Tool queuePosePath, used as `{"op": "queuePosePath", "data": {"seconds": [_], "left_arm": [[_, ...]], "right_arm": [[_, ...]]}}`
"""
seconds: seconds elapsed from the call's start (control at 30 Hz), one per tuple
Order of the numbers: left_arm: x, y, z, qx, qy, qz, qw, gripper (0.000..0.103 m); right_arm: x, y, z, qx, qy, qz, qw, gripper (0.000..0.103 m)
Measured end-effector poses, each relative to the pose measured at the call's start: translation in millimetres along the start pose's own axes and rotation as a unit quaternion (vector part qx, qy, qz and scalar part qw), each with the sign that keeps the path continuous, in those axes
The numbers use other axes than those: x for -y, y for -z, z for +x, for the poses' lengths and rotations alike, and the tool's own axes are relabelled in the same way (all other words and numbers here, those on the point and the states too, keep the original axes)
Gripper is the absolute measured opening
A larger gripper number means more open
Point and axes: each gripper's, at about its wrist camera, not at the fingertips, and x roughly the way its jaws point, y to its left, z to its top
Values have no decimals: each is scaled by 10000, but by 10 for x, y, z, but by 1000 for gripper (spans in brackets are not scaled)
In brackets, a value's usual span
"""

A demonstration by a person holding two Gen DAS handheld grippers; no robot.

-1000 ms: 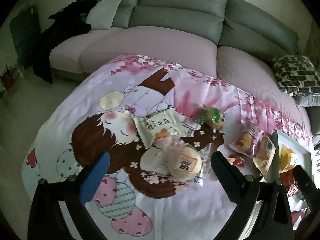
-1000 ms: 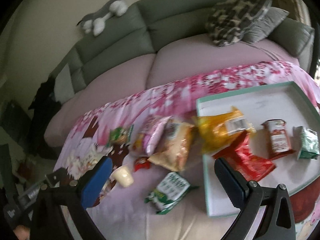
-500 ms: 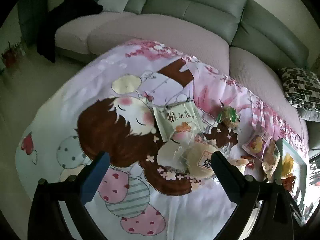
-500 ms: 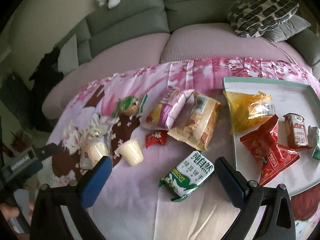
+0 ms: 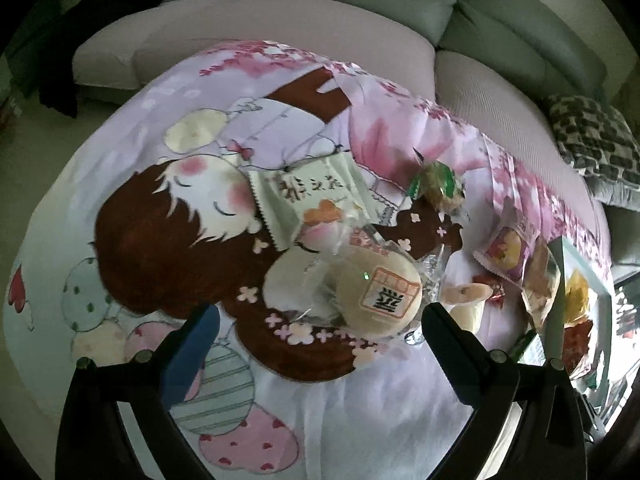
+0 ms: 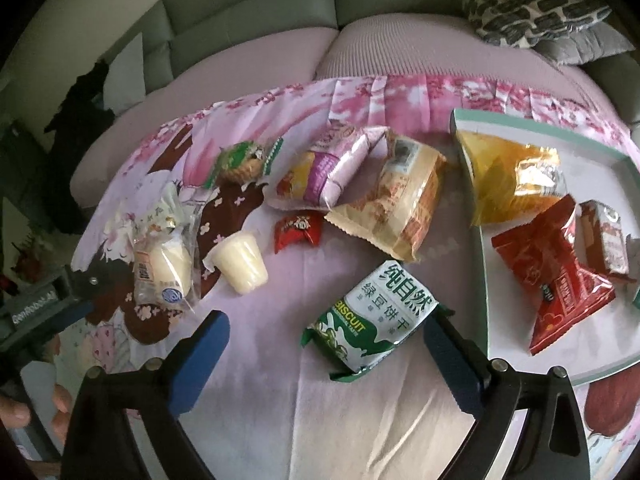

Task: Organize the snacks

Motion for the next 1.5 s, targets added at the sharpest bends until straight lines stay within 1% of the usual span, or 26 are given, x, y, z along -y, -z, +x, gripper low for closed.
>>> {"op": "queuePosePath", "data": {"seconds": [0.17, 0.3, 0.47, 0.6, 0.7, 0.77, 0.8, 0.9, 1.0, 1.1, 1.27, 1.4, 1.5], "left_arm": [[109, -13, 163, -150, 46, 163, 9997, 101], [194, -31, 241, -135, 82, 290, 9995, 101], [260, -30, 350, -200, 42, 429, 9989, 101], [302, -33, 379, -114, -46, 518, 9986, 101], [308, -37, 386, -97, -46, 552, 9984, 100], [312, -44, 385, -77, -40, 578, 9983, 97], [319, -45, 385, -69, -46, 599, 9982, 93], [328, -52, 399, -66, -66, 618, 9980, 92], [318, -60, 393, -53, -37, 570, 9984, 88], [317, -57, 394, -64, -34, 564, 9984, 86], [322, -57, 380, -88, -43, 553, 9984, 84], [309, -54, 367, -98, -111, 532, 9985, 83], [305, -52, 361, -103, -133, 517, 9985, 82]], "right_arm": [[54, -1, 102, -146, 40, 74, 9999, 99], [103, -2, 182, -239, 88, 159, 9996, 99], [123, -8, 249, -323, 106, 133, 9993, 97], [106, -11, 265, -335, 144, 56, 9993, 97], [102, -16, 273, -346, 143, -26, 9993, 97], [101, -19, 279, -364, 143, -93, 9992, 97], [97, -22, 287, -369, 151, -122, 9991, 97], [69, -24, 312, -396, 199, -190, 9988, 95], [64, -22, 320, -389, 216, -204, 9988, 93], [68, -23, 320, -384, 231, -213, 9988, 91], [98, -31, 315, -362, 380, -238, 9983, 74], [116, -28, 296, -364, 370, -221, 9984, 71], [99, -26, 259, -325, 334, -249, 9986, 62]]}}
